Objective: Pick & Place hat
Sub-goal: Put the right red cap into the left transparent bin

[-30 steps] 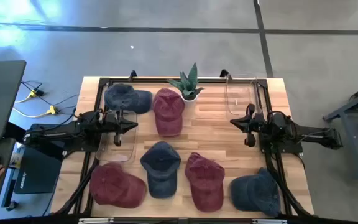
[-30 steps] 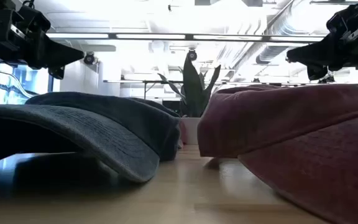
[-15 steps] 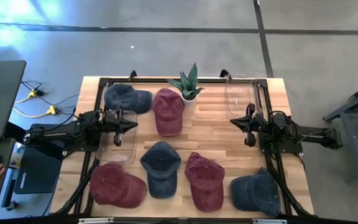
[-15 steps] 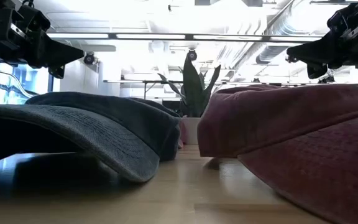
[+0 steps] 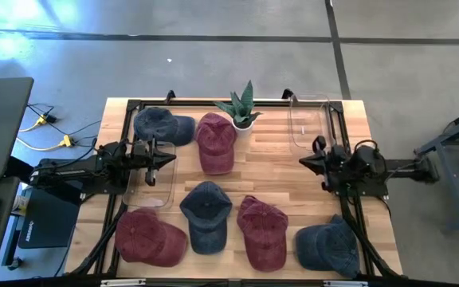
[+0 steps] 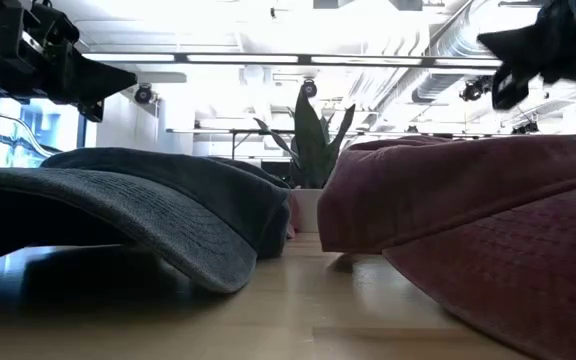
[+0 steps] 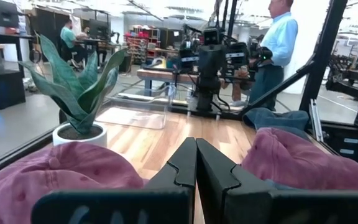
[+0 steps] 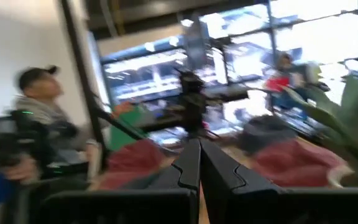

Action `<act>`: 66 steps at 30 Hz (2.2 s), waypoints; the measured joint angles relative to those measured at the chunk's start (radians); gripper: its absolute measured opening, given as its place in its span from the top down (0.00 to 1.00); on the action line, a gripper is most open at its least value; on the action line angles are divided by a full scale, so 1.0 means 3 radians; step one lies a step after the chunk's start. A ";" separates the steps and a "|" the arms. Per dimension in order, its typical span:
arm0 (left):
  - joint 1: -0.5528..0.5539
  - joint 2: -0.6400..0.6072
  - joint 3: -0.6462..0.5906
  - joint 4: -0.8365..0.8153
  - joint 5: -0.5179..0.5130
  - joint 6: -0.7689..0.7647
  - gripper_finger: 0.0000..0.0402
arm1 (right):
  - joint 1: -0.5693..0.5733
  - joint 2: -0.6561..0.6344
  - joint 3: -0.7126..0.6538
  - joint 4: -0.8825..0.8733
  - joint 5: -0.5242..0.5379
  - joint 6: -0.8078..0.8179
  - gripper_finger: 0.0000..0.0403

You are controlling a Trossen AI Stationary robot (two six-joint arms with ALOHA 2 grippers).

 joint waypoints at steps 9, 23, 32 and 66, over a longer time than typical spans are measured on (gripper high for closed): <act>0.0000 0.0001 0.0062 -0.0009 0.0000 -0.0037 1.00 | 0.1165 0.1483 0.0469 0.0194 0.0967 -0.0161 1.00; 0.0000 0.0036 0.0079 -0.0020 -0.0072 -0.0126 1.00 | 0.1903 0.3992 0.2505 -0.1797 0.1031 0.0956 0.64; 0.0000 0.0036 0.0088 -0.0030 -0.0079 -0.0149 1.00 | 0.1775 0.4972 0.3063 -0.2909 0.0849 0.1675 0.29; -0.2004 0.3706 0.2356 0.0810 -0.2141 0.1417 1.00 | 0.1658 0.3716 0.3137 -0.2625 0.1706 0.0875 0.99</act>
